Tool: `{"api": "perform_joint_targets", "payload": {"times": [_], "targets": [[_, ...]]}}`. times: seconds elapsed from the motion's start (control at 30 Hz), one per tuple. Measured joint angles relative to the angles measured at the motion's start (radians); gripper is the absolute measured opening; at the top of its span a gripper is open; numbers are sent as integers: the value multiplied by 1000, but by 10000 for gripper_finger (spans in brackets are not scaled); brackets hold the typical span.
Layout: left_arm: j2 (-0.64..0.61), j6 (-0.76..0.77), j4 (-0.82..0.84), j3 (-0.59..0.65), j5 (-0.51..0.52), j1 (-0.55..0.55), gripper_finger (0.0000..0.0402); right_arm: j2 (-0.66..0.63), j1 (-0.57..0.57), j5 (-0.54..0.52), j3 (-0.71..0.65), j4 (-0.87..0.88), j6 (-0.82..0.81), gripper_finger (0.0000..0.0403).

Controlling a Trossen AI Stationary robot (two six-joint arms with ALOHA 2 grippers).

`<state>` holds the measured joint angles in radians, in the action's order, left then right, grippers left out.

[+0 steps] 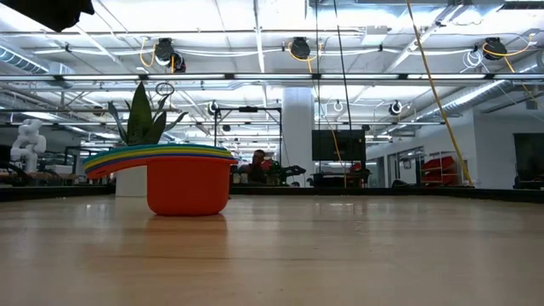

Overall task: Nest measuring cups in basket
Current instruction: Stack the orange measuring cup on top of the light blue measuring cup

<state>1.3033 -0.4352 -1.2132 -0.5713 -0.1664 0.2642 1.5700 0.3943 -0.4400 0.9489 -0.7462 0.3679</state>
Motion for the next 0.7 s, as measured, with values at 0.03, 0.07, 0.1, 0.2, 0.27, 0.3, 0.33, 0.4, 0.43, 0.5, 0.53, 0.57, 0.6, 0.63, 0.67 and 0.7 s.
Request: {"api": "perform_joint_targets", "payload": {"times": [0.03, 0.07, 0.1, 0.2, 0.27, 0.3, 0.33, 0.4, 0.43, 0.5, 0.53, 0.57, 0.6, 0.63, 0.67, 0.7], "targets": [[0, -8, 0, 0, 1, 0, 6, 0, 0, 0, 0, 1, 0, 171], [0, -12, 2, 0, 5, 0, 6, 0, 0, 0, 0, 1, 0, 166], [0, -13, 3, 0, 11, 0, 6, 0, 0, 0, 0, 1, 0, 160], [0, -19, 3, 0, 20, 0, 7, 0, 0, 0, 0, 1, 0, 144], [8, -31, -1, 0, 28, 1, 7, 0, 0, 0, 0, 2, 0, 133], [15, -36, -10, 0, 29, 1, 6, 0, 0, 0, 0, 1, 0, 128], [21, -41, -12, 0, 31, 2, 6, 0, 0, 0, 0, 1, -1, 123], [30, -43, -18, -4, 35, 6, 6, 0, -2, -1, 0, 1, -7, 114], [42, -48, -27, -12, 37, 6, 6, 0, -6, -1, 0, 1, -13, 109], [60, -71, -31, -20, 41, 9, 6, 0, -11, -1, 0, 10, -27, 101], [67, -78, -29, -27, 45, 14, 6, 0, -14, -1, -1, 15, -34, 98], [75, -84, -30, -37, 46, 16, 6, 0, -15, -2, 0, 21, -41, 96], [84, -89, -30, -44, 47, 18, 6, 0, -17, -2, 0, 28, -43, 94], [88, -95, -30, -47, 47, 18, 6, 0, -18, -2, 0, 33, -42, 92], [88, -95, -25, -50, 47, 20, 6, 0, -19, -2, 0, 33, -42, 91], [87, -94, -24, -53, 46, 21, 6, 1, -20, -3, 0, 32, -42, 91]]}}
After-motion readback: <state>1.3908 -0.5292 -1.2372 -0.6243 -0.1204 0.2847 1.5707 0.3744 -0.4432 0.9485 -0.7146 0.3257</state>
